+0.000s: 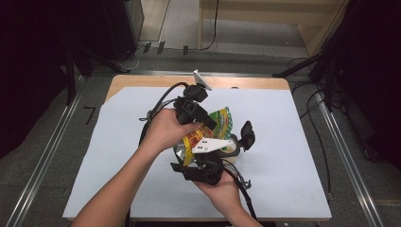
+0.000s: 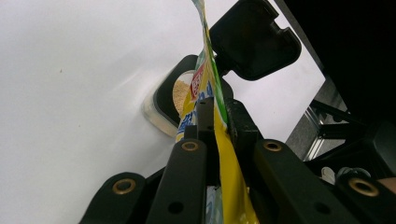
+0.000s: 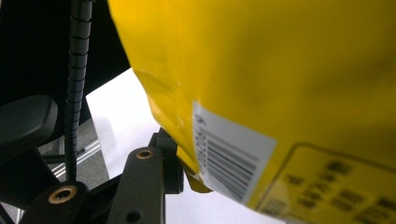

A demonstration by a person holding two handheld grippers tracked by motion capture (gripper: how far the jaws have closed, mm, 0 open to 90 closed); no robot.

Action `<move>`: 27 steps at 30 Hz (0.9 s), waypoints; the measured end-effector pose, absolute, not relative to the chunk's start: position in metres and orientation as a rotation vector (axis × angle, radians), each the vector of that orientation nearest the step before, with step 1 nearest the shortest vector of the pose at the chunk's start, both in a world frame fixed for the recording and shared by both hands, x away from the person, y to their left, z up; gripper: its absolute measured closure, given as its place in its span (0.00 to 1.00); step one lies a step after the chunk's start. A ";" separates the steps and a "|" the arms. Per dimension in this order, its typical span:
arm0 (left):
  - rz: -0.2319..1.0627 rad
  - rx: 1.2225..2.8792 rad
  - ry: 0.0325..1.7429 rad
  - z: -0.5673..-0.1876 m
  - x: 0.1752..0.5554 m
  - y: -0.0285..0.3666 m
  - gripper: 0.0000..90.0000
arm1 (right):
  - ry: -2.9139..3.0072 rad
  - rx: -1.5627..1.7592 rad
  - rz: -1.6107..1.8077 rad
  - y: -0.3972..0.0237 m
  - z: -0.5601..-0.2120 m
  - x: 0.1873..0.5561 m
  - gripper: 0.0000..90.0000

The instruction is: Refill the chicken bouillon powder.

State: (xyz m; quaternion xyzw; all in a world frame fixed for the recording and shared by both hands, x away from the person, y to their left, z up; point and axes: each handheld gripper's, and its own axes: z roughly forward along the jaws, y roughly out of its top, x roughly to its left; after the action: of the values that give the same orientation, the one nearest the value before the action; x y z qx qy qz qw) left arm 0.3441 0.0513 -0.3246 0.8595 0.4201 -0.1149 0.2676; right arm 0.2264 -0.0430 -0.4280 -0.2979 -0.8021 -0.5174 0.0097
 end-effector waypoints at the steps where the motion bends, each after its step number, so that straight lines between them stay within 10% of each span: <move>1: -0.311 2.319 1.135 -0.325 0.344 0.051 0.96 | -2.502 -0.931 -1.615 -0.043 -0.428 0.227 0.71; 27: -0.313 2.314 1.129 -0.327 0.343 0.053 0.96 | -2.513 -0.934 -1.608 -0.042 -0.430 0.226 0.71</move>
State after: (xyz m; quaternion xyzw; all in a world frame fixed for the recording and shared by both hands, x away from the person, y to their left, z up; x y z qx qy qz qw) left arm 0.3434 0.0529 -0.3270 0.8589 0.4191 -0.1163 0.2706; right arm 0.2258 -0.0417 -0.4300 -0.2988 -0.8038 -0.5143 0.0074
